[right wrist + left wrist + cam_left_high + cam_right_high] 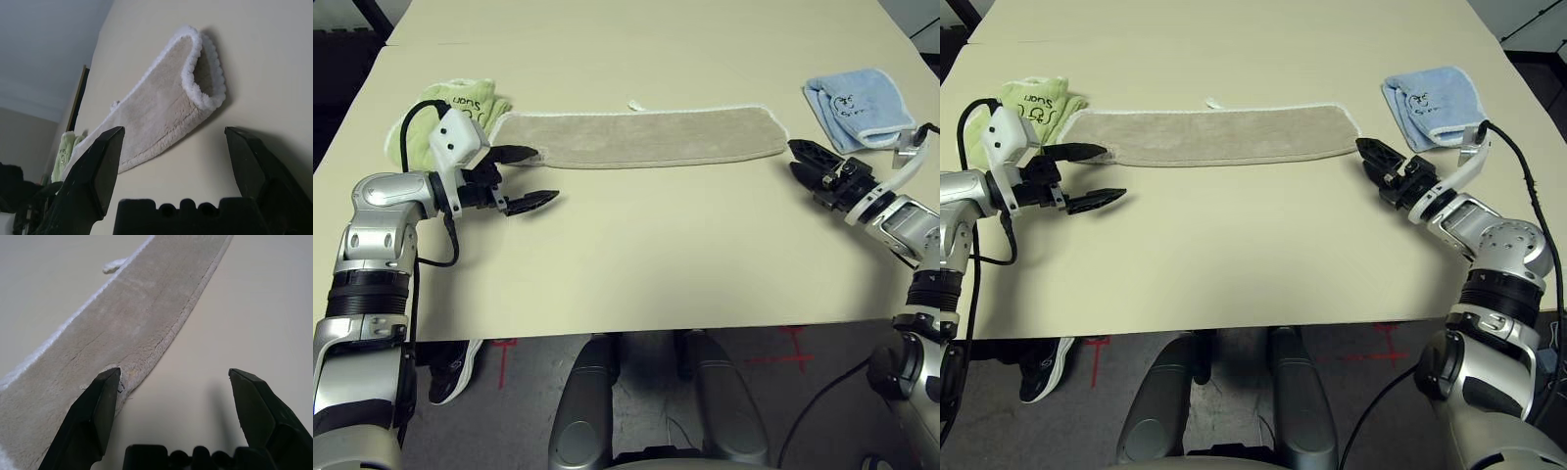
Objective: Fold the towel and set it aside.
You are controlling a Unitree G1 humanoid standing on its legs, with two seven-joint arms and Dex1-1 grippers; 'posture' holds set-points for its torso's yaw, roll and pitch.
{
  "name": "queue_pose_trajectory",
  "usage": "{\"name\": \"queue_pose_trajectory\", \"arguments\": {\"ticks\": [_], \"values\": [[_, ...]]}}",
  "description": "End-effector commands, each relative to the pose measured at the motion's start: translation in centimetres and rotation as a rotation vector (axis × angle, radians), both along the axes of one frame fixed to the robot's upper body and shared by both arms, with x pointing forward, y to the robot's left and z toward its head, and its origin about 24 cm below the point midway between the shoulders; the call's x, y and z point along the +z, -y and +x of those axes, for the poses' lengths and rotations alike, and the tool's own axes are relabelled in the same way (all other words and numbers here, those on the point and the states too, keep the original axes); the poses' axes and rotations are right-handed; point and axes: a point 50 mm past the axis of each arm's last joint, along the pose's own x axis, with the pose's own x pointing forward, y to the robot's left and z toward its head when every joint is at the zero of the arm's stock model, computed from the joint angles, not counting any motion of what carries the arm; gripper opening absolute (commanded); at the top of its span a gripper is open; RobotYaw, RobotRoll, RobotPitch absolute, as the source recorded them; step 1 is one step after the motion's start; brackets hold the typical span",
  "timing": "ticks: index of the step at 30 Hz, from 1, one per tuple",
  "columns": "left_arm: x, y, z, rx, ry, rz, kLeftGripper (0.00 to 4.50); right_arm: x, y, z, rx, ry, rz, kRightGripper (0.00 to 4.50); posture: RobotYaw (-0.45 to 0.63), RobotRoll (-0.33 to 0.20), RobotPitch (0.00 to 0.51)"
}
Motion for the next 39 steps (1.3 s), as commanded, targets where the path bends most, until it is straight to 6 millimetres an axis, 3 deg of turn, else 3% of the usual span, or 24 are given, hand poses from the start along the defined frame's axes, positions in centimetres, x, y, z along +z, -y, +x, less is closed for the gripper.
{"name": "queue_pose_trajectory", "arguments": {"ticks": [1, 10, 16, 21, 28, 39], "values": [[-0.5, 0.0, -0.4, 0.006, -0.004, -0.018, 4.48, -0.5, -0.2, 0.7, -0.042, -0.029, 0.016, 4.47, 0.01, 0.0, 0.29], [-0.9, 0.3, -0.4, 0.026, -0.001, -0.041, 4.48, -0.1, -1.5, 3.2, -0.131, -0.055, -0.023, 4.47, 0.02, 0.0, 0.268], [-1.2, 0.4, -0.4, 0.037, -0.007, -0.048, 4.48, -0.2, -1.7, 3.5, -0.157, -0.052, -0.028, 4.47, 0.02, 0.0, 0.264], [-1.6, 0.4, -0.3, 0.05, -0.028, -0.063, 4.5, -0.1, -1.6, 3.3, -0.164, -0.047, -0.027, 2.87, 0.01, 0.0, 0.249], [-2.1, 0.3, 0.3, 0.11, -0.019, -0.116, 4.5, 0.3, -1.1, 2.7, -0.196, -0.024, -0.017, 0.13, 0.01, 0.0, 0.241], [-1.9, 0.6, 0.7, 0.097, -0.023, -0.14, 4.5, 0.8, 1.7, 1.4, -0.272, -0.006, -0.077, 0.06, -0.02, 0.0, 0.253]]}}
